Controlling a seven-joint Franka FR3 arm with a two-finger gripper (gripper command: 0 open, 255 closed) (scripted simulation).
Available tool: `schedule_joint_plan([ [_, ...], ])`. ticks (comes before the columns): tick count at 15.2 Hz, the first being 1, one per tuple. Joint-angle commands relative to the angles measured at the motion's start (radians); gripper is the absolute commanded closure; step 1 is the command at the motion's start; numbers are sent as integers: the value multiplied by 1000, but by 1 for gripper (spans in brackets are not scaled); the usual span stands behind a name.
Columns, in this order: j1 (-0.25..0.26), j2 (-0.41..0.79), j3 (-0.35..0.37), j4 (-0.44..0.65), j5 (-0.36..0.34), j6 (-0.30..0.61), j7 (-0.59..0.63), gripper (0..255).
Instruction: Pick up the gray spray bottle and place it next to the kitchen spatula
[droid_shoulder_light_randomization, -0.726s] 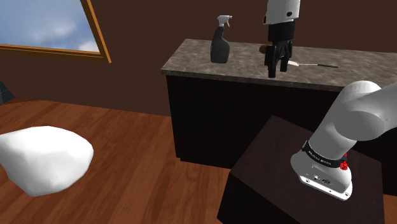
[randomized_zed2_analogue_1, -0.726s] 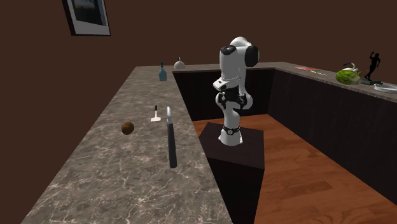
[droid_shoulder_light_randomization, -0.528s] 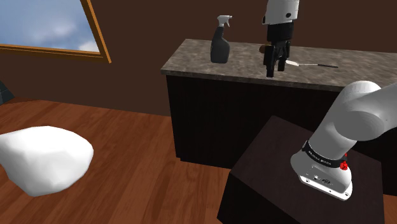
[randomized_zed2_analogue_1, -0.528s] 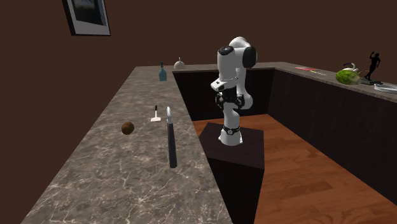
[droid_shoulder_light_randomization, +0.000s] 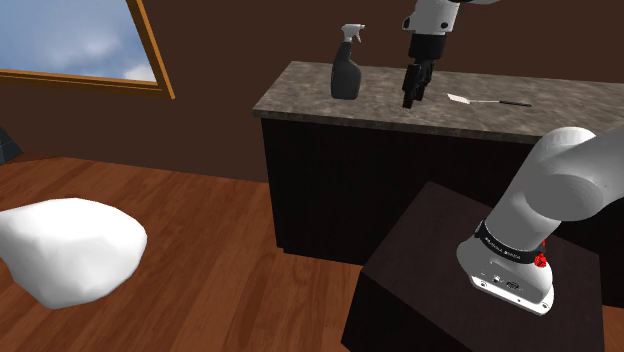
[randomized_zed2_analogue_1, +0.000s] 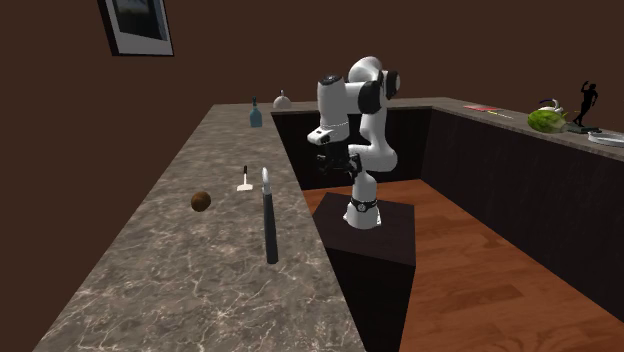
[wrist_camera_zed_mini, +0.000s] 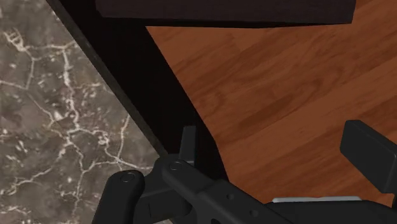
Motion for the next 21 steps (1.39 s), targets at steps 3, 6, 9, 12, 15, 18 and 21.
schedule_joint_plan([
  [3,11,76,-83,30,-9,143,-153,0],
  [6,31,143,-144,72,11,235,-266,0],
  [9,60,215,-205,126,53,315,-386,0],
  [12,94,293,-267,194,120,380,-516,0],
  [15,132,377,-329,274,212,425,-656,0],
  [18,166,467,-387,367,329,445,-805,0],
  [21,183,565,-432,476,467,436,-957,0],
])
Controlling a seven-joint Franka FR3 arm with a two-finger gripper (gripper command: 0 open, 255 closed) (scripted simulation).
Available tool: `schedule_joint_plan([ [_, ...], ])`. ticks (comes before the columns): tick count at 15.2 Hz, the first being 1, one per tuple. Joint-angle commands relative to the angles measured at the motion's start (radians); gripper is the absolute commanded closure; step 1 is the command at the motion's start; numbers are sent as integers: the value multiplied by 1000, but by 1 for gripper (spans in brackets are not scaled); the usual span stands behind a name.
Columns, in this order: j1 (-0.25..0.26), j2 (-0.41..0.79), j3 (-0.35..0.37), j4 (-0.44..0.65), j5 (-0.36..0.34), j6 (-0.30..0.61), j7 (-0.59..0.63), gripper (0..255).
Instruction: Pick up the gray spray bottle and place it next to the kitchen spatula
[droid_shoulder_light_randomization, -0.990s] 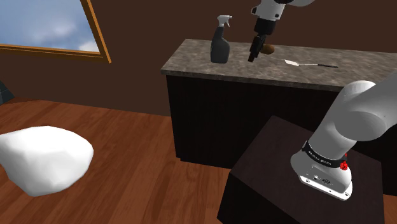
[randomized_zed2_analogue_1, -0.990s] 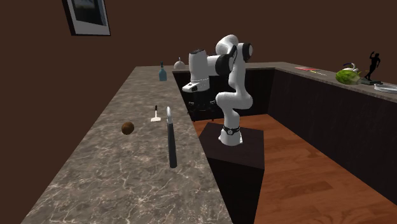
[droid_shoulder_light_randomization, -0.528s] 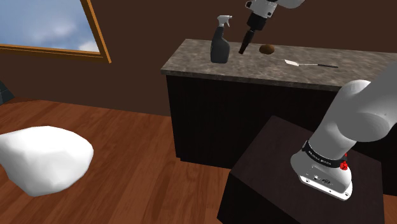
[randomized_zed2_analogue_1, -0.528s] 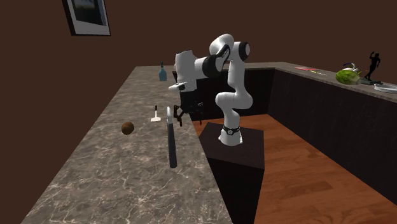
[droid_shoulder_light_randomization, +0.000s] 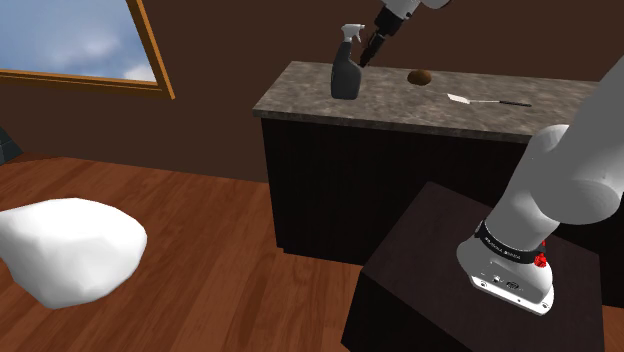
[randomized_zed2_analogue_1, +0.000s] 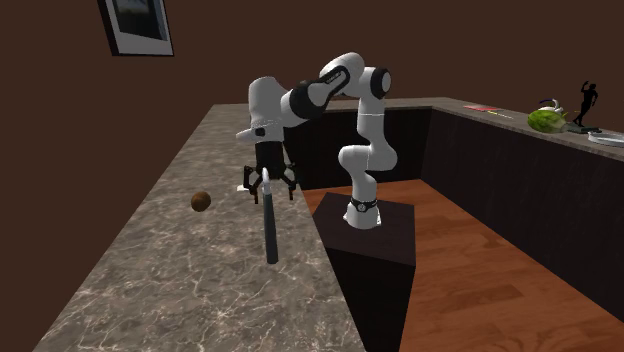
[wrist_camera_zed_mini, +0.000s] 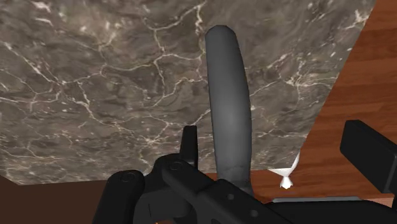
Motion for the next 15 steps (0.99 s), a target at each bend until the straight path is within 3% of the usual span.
schedule_joint_plan([
  [1,5,67,-28,73,99,-10,-108,0],
  [9,14,131,-15,53,164,56,-147,0],
  [15,14,131,-14,53,164,56,-147,0],
])
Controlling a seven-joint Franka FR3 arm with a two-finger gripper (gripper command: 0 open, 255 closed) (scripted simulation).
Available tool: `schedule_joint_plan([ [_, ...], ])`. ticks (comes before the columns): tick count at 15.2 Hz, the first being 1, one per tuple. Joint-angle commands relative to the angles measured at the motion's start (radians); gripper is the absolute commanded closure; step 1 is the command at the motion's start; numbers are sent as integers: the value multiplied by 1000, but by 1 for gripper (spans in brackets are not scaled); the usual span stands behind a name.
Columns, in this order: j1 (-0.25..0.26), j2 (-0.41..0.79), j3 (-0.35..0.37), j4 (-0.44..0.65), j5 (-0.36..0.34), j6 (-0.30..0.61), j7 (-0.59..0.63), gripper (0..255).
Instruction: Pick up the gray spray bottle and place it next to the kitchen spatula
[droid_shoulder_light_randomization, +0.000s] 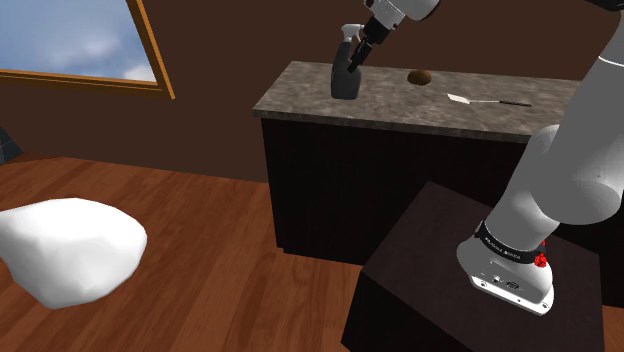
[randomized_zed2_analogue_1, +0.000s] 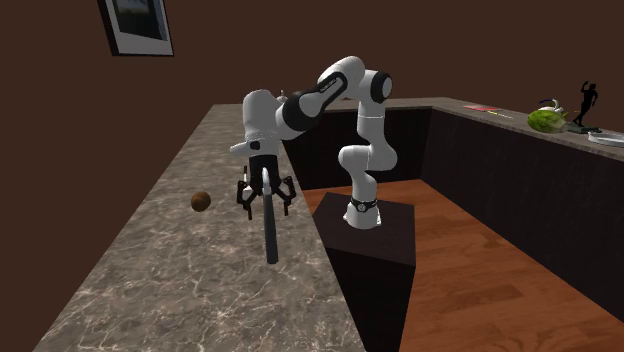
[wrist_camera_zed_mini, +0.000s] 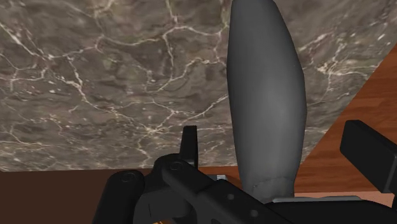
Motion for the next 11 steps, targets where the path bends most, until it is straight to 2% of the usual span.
schedule_joint_plan([
  [1,0,0,0,-1,0,1,0,0],
  [2,0,0,0,0,0,0,0,0],
  [3,0,0,0,0,0,0,0,255],
  [11,0,0,0,0,0,0,0,255],
])
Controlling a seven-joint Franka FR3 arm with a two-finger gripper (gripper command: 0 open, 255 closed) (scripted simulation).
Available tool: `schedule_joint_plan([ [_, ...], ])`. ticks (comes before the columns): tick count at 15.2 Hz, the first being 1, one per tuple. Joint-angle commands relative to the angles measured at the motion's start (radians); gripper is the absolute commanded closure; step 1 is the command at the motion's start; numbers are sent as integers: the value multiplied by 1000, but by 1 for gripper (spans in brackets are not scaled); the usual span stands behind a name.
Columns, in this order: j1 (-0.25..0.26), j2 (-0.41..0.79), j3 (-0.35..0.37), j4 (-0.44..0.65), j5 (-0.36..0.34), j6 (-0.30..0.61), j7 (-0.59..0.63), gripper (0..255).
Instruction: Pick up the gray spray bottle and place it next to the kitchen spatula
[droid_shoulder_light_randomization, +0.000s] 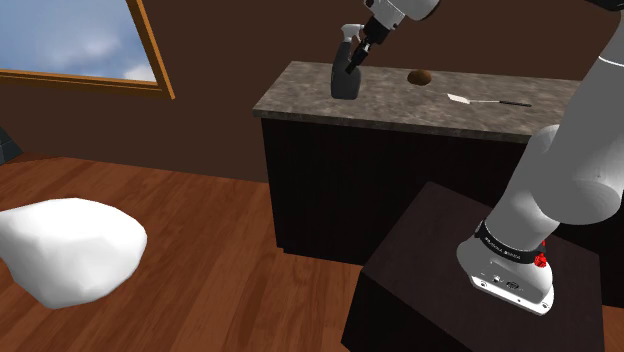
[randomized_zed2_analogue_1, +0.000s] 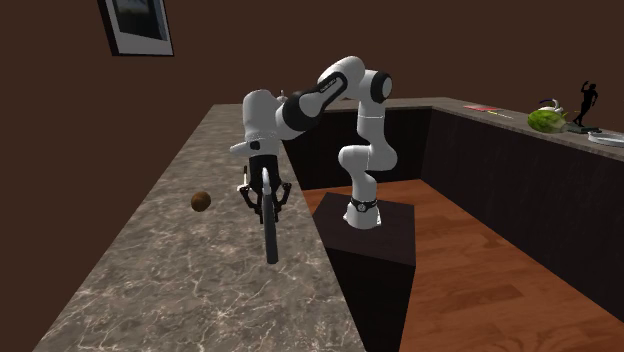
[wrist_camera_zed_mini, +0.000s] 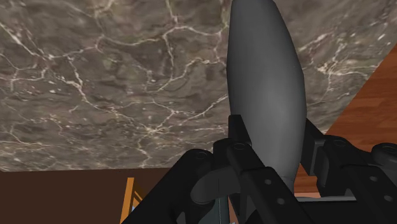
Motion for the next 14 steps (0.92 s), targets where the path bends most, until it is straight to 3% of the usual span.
schedule_joint_plan([
  [1,0,0,0,-1,0,0,0,255],
  [14,-2,-32,-3,132,-73,-137,98,255],
])
